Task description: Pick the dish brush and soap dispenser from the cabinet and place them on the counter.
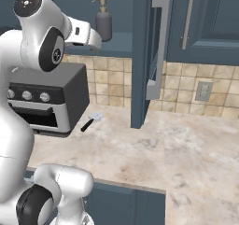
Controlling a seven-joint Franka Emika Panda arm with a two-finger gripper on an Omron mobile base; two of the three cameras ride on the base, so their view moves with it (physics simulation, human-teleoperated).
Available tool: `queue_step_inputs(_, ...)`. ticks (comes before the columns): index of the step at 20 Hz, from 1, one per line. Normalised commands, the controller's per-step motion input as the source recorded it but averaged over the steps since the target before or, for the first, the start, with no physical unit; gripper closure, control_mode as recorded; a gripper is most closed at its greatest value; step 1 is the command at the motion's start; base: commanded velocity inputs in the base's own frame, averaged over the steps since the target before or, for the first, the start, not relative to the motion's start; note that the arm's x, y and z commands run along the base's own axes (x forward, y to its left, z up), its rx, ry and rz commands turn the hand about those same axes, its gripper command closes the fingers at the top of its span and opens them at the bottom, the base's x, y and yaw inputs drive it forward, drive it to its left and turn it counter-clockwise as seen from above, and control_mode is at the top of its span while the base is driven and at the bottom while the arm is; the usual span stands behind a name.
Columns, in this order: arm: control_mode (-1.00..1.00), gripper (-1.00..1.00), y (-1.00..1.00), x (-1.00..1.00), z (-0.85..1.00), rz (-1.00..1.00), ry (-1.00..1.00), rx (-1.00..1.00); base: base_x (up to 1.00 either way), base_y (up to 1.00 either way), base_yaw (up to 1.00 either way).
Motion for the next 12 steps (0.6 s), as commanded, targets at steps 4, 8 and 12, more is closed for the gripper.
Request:
queue_step_inputs(4,-1.0,-1.0,0.0,0.55,0.0,0.02,-0.07,0.0,0.0,0.0,0.0)
queue_step_inputs(8,-1.0,-1.0,0.0,0.55,0.0,0.02,-0.1,-0.01,0.0,0.0,0.0)
queue_step_inputs(12,-1.0,-1.0,-0.01,0.34,0.0,0.06,-0.1,-0.02,0.0,0.0,0.0)
